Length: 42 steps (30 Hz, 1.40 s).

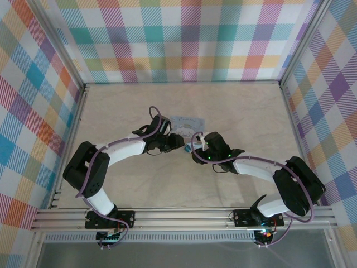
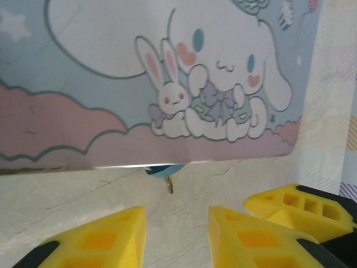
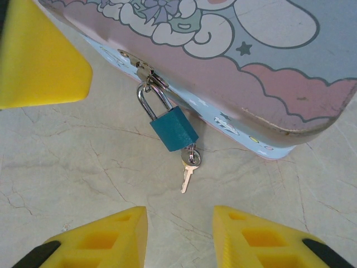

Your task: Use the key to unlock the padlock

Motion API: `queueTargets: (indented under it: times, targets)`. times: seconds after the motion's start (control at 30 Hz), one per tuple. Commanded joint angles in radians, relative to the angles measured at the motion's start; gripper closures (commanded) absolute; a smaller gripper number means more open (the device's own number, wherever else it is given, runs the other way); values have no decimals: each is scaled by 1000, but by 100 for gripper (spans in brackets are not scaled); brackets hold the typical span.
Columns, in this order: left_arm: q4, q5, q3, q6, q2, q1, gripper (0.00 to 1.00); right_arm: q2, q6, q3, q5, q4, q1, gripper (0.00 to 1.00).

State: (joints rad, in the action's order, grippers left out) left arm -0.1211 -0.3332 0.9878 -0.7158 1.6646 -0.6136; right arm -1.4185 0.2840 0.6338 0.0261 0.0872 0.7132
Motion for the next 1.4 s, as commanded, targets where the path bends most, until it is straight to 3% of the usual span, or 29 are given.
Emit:
queueTargets:
  times: [0.0, 0.13, 0.33, 0.77, 0.97, 1.03, 1.23, 1.37]
  targets:
    - [33, 12, -28, 14, -24, 0, 63, 18, -5, 13, -1, -17, 5, 63]
    - [181, -38, -73, -39, 27, -7, 61, 15, -6, 20, -9, -10, 4, 62]
    - [409, -10, -146, -116, 107, -31, 58, -11, 1, 26, -9, 8, 3, 61]
    - [553, 105, -123, -125, 241, -92, 56, -3, -1, 14, -7, 28, 1, 60]
    - [705, 116, -130, -156, 302, -103, 66, 14, 11, -11, -3, 39, -9, 60]
    - [711, 111, -115, -152, 320, -106, 76, 28, 15, -23, -3, 39, -15, 60]
    - [634, 116, -96, -142, 314, -107, 91, 86, 18, -49, 0, 24, -33, 61]
    - [583, 118, -105, -123, 279, -107, 90, 129, 28, -75, -10, 29, -60, 59]
